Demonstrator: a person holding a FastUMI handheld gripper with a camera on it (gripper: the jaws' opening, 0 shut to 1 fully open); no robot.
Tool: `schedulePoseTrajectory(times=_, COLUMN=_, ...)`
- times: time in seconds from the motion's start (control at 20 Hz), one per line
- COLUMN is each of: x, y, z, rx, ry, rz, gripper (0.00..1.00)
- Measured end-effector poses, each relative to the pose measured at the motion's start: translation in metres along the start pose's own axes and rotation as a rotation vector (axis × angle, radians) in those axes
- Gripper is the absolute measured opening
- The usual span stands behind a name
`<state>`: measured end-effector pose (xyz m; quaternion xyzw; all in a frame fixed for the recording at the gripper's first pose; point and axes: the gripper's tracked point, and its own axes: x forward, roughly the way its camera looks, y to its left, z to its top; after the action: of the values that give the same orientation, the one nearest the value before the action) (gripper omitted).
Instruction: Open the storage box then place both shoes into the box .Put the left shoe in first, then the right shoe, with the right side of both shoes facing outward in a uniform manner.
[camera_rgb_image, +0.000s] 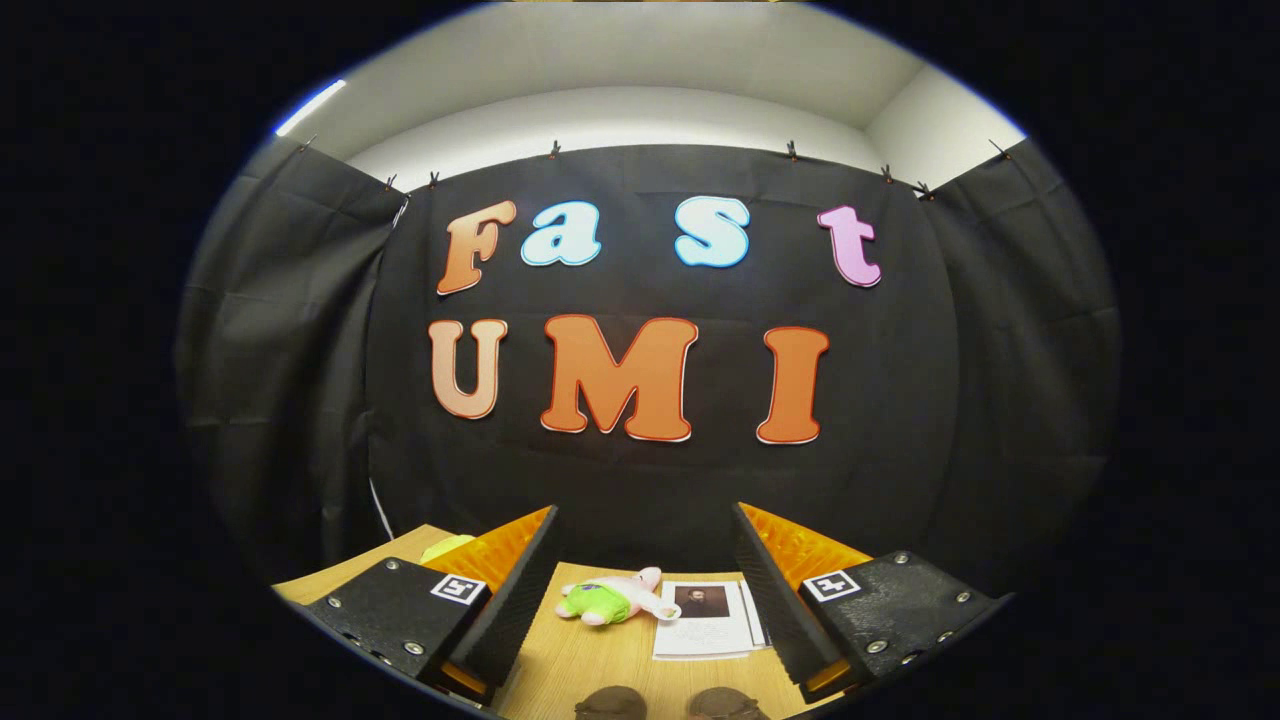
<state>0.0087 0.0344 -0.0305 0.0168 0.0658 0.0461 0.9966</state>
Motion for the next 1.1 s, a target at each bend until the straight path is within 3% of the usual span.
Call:
schedulePoseTrajectory(times=0.3, x=0.006, y=0.036, z=-0.055, rx=0.087, ry=0.2, rz=0.125, gripper=0.99)
schedulePoseTrajectory(times=0.8, x=-0.016, y=0.135, z=-0.18, rx=0.336, ry=0.682, rz=0.449, gripper=0.99)
schedulePoseTrajectory(times=1.1, x=-0.035, y=0.17, z=-0.235, rx=0.458, ry=0.889, rz=0.553, gripper=0.98)
